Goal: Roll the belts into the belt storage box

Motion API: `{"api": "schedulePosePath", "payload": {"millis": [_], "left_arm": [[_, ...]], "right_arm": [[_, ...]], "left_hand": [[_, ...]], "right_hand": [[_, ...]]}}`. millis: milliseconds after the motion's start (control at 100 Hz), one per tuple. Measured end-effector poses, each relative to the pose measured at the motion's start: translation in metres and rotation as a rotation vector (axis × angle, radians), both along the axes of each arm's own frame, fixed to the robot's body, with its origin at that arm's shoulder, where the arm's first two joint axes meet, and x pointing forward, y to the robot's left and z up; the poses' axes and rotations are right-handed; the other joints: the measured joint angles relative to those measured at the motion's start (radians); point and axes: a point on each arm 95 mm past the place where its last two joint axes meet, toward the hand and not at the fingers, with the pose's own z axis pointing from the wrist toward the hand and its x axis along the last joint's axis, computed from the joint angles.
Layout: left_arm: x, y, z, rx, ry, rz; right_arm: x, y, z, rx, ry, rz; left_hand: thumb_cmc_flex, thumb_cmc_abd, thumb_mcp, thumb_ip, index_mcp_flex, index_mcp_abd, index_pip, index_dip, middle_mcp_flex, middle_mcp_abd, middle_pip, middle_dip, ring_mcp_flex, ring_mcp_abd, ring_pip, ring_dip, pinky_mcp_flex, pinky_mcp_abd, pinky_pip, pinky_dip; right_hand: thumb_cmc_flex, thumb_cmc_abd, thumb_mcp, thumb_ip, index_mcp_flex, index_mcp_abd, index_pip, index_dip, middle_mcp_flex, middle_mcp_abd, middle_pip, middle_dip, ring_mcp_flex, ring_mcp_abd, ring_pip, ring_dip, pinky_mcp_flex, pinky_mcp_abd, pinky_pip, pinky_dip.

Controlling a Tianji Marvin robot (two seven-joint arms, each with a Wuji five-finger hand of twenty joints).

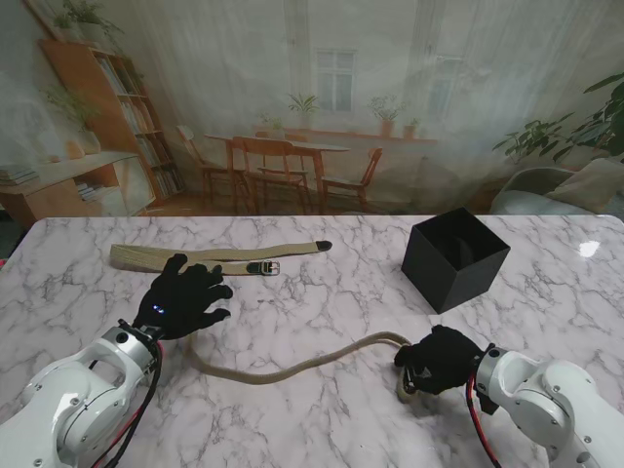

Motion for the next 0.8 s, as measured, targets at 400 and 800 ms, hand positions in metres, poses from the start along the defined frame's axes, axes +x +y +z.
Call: {"api": "schedulePosePath", "payload": {"millis": [400,800], "left_arm": [[0.0001,0.0003,0.0004,0.000,-0.003,0.001],[0.0001,0.0001,-0.0002,-0.002,-0.003,0.000]], "right_arm": [[0.0012,-0.0033,0.0029,-0.064,-0.019,0.011],[0.0027,-0.0034,-0.0023,-0.067,-0.071,-0.019]], "left_hand": [[0.000,0.000,0.000,0.000,0.000,0.000,0.000,0.000,0.000,0.000,0.000,0.000,0.000,0.000,0.000,0.000,0.000,0.001,0.000,0.000],[0.000,0.000,0.000,0.000,-0.002,0.002,-0.019,-0.002,0.000,0.000,0.000,0.000,0.000,0.000,0.000,0.000,0.000,0.001,-0.001,0.000]], "right_hand": [[0.219,-0.249,0.273,0.051,-0.031,-0.013,-0.012,-0.002,-0.027,0.004,-0.045,-0.014,-0.036,0.004,-0.003,-0.021,0.000,-0.012,-0.023,-0.022],[0.242,-0.241,0.124,-0.023,0.059,-0.164,0.072,-0.023,0.027,-0.034,0.052,0.043,0.079,0.005,-0.004,0.016,0.057,0.066,-0.013,-0.036]]}}
